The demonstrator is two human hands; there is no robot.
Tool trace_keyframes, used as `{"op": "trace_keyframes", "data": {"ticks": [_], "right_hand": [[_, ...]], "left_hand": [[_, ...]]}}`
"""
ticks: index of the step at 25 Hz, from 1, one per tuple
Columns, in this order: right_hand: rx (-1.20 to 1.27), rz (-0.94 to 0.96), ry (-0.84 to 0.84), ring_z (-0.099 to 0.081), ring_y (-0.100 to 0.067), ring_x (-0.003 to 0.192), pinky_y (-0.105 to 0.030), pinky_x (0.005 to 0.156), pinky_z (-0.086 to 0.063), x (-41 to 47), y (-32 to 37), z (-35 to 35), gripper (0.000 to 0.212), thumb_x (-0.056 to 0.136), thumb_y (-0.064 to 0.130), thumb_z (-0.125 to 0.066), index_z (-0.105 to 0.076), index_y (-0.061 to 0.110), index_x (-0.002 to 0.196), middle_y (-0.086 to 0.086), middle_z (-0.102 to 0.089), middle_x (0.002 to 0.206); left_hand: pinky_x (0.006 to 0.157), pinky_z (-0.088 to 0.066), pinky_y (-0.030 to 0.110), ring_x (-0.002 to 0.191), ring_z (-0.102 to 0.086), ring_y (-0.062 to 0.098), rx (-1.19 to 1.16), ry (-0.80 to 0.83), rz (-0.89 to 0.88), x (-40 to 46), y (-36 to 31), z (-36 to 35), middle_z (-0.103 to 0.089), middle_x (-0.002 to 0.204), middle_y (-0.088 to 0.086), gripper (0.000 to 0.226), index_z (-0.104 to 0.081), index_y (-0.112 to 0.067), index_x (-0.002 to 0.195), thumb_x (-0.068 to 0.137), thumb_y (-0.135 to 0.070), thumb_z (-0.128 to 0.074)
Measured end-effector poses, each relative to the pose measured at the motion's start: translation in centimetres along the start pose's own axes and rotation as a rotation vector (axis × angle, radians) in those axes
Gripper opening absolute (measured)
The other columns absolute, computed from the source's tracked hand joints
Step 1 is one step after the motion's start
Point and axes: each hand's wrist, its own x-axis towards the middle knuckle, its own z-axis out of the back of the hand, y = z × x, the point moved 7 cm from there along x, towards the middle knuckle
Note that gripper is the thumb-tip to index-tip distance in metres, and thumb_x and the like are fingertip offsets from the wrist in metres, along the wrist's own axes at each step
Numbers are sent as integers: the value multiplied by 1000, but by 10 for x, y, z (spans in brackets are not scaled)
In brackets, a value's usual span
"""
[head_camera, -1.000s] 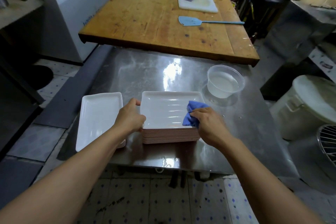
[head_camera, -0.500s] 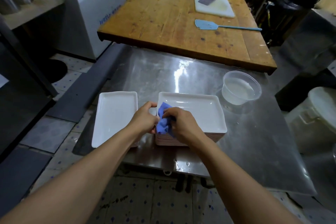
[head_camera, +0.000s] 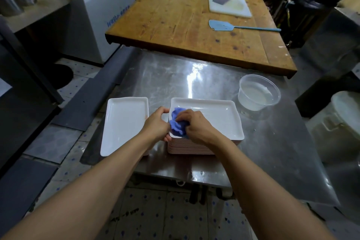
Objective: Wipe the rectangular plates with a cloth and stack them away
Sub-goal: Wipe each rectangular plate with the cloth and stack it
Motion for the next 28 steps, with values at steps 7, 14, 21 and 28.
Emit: {"op": "trace_keyframes", "data": {"ticks": [7, 14, 21, 28], "right_hand": [[-117, 27, -10, -49, -27, 108, -37, 92, -42, -38, -19, 1, 36, 80, -2, -52, -64, 12, 110, -8, -57, 121], [-350, -179, -144, -49, -23, 110, -32, 91, -37, -78, -88, 52, 37, 80, 0, -55, -62, 21, 110, 1, -54, 125], [-381, -115, -264, -52, -26, 102, -28, 74, -40, -46, -65, 59, 21, 87, 5, -46, -62, 10, 100, -5, -54, 108], [-505, 129, -154, -49, -24, 112, -33, 80, -42, -12, -49, 27, 22, 86, 9, -49, -58, 10, 106, 0, -52, 123]], "left_hand": [[73, -56, 37, 87, -63, 30, 291, -120, -51, 3, -6, 0, -64, 103, 14, 48, -47, -18, 125, 79, -7, -55], [76, -52, 35, 96, -59, 30, 440, -185, -94, 1, -15, -3, -64, 110, 10, 49, -50, -17, 123, 75, -9, -54], [76, -51, 33, 98, -58, 30, 477, -224, -106, 1, -15, -3, -63, 114, 9, 45, -51, -16, 122, 78, -7, -55], [74, -52, 33, 92, -60, 29, 474, -236, -105, 1, -16, -4, -65, 104, 9, 48, -52, -16, 123, 75, -7, -57]]}}
